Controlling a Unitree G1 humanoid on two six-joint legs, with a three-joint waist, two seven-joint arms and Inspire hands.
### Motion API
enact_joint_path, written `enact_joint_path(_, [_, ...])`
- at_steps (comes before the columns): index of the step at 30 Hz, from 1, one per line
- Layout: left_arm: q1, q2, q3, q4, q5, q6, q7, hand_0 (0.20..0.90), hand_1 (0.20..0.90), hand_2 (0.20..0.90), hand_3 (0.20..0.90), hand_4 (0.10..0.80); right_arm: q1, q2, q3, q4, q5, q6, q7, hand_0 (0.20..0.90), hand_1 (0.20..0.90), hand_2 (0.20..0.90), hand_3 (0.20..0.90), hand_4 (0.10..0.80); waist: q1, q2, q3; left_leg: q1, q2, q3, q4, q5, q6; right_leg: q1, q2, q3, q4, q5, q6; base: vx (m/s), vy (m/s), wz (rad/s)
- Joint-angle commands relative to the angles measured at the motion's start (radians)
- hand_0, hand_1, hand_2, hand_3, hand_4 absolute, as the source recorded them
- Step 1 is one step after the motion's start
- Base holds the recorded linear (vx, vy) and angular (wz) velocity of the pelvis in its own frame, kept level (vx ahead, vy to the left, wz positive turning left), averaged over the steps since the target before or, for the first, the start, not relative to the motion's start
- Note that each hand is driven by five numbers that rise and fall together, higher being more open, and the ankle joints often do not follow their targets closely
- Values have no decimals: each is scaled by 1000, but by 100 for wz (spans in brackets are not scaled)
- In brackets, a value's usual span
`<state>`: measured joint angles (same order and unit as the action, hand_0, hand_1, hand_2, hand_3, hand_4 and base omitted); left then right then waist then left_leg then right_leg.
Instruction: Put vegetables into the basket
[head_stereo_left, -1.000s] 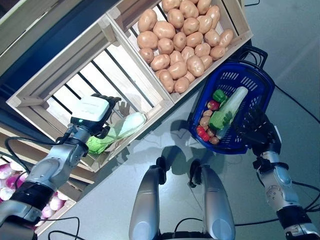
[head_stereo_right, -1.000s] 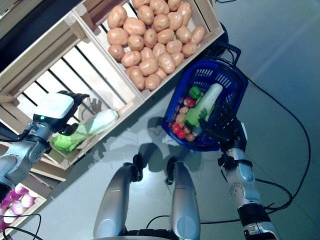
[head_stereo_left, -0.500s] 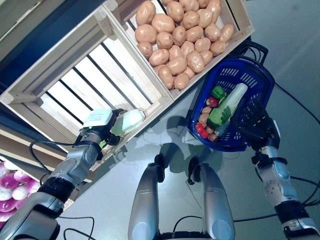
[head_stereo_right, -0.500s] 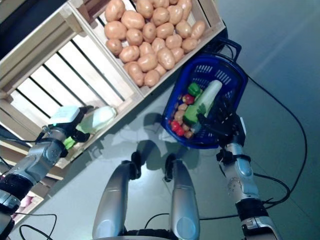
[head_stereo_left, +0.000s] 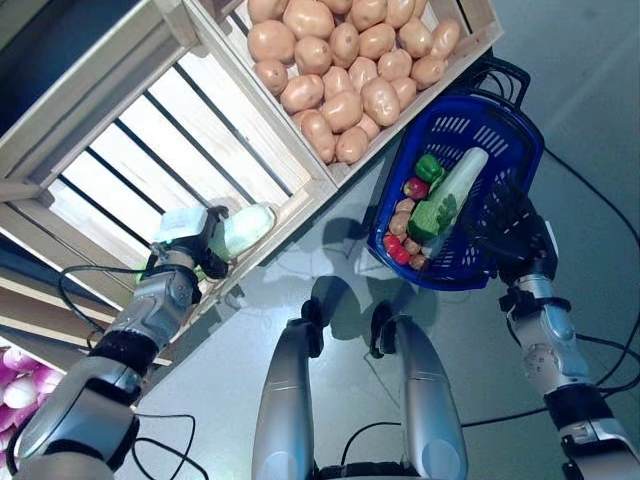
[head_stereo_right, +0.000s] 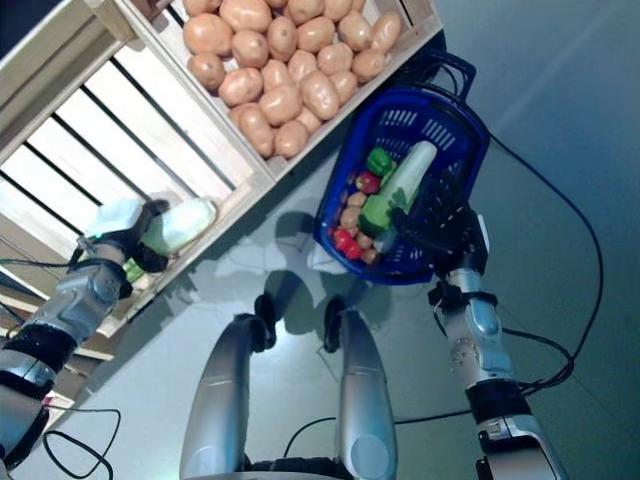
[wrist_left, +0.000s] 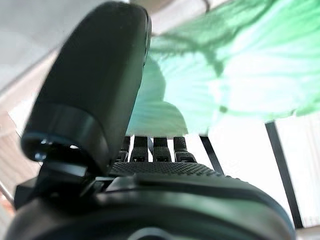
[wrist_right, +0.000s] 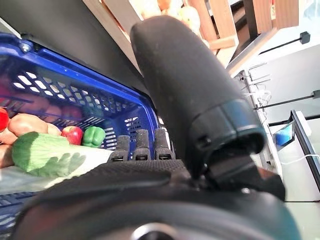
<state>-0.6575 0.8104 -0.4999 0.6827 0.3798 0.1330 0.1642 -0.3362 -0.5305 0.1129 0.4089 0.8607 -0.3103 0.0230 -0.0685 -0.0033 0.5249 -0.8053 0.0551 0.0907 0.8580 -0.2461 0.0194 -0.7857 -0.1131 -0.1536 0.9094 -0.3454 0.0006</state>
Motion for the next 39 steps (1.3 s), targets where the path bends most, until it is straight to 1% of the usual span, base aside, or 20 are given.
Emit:
enact_joint_path(1, [-20, -3, -17, 115, 37, 76, -16, 900, 900, 900, 900, 800, -48, -46, -26, -70, -41, -43, -24, 900, 900, 900, 900, 800, -7, -13, -5, -3, -1, 41, -19, -16, 30, -19, 1, -4, -63, 117, -16, -37, 13, -4])
enact_joint_path(4, [-51, -1, -37, 150, 50, 85, -24, 900, 900, 900, 900, 800, -59, -52, -23, -66, -41, -44, -24, 900, 900, 900, 900, 800, -10, -14, -5, -29, -2, 39, 0, -21, 30, -47, 1, 1, -40, 113, -16, -35, 16, -2])
enact_joint_path(7, [-97, -10, -62, 195, 58, 115, -23, 900, 900, 900, 900, 800, -83, -61, -20, -55, -41, -46, -27, 900, 900, 900, 900, 800, -13, -14, -5, -68, 0, 38, 25, -27, 32, -91, 1, 9, -13, 110, -15, -53, 13, 0])
enact_joint_path(11, [-138, -28, -71, 244, 14, 138, 13, 900, 900, 900, 900, 800, -113, -67, -11, -51, -38, -49, -49, 900, 900, 900, 900, 800, -16, -18, -5, -106, 1, 36, 43, -30, 33, -135, 4, 17, 11, 109, -13, -56, 4, 0])
enact_joint_path(13, [-155, -38, -63, 262, -26, 119, 34, 900, 900, 900, 900, 800, -126, -67, -5, -50, -36, -51, -58, 900, 900, 900, 900, 800, -18, -23, -5, -119, 2, 36, 50, -32, 35, -150, 8, 21, 19, 108, -14, -59, -5, -1])
enact_joint_path(14, [-160, -44, -60, 267, -30, 109, 40, 524, 524, 524, 524, 549, -131, -65, -4, -48, -36, -52, -59, 900, 900, 900, 900, 800, -19, -24, -5, -123, 3, 36, 52, -33, 35, -155, 10, 22, 21, 108, -15, -57, -7, -4])
enact_joint_path(15, [-164, -48, -57, 268, -25, 92, 41, 300, 300, 300, 300, 400, -133, -63, -4, -49, -37, -51, -59, 900, 900, 900, 900, 800, -20, -26, -5, -124, 3, 36, 53, -33, 34, -156, 12, 23, 22, 107, -15, -52, -5, -4])
enact_joint_path(21, [-187, -61, -52, 257, -43, 71, 48, 300, 300, 300, 300, 400, -142, -56, -7, -54, -39, -52, -62, 900, 900, 900, 900, 800, -22, -30, -5, -121, 5, 36, 56, -38, 34, -153, 16, 25, 26, 105, -15, -31, -4, -1])
enact_joint_path(26, [-205, -47, -57, 252, -53, 45, 51, 300, 300, 300, 300, 400, -140, -54, -9, -53, -32, -58, -54, 900, 900, 900, 900, 800, -26, -30, -5, -82, 10, 43, 47, -40, 30, -113, 19, 23, 9, 103, -15, -22, -7, -7])
enact_joint_path(30, [-189, -36, -45, 236, -69, 25, 70, 300, 300, 300, 300, 400, -123, -41, -4, -58, -33, -64, -52, 900, 900, 900, 900, 800, -27, -29, -5, -18, 10, 47, 23, -40, 27, -48, 19, 18, -17, 101, -17, 0, -2, -2])
enact_joint_path(34, [-165, -15, -21, 205, -71, -14, 100, 300, 300, 300, 300, 400, -98, -28, -7, -71, -28, -67, -44, 900, 900, 900, 900, 800, -27, -26, -6, 82, 7, 50, -14, -40, 26, 52, 15, 12, -52, 93, -21, 0, 0, 0])
enact_joint_path(39, [-108, 31, 25, 133, -90, -54, 101, 300, 300, 300, 300, 400, -49, -15, -14, -77, -19, -65, -12, 900, 900, 900, 900, 800, -22, -20, -56, 210, -1, 50, -80, -35, 24, 180, 10, 6, -115, 86, -26, 43, -6, 0])
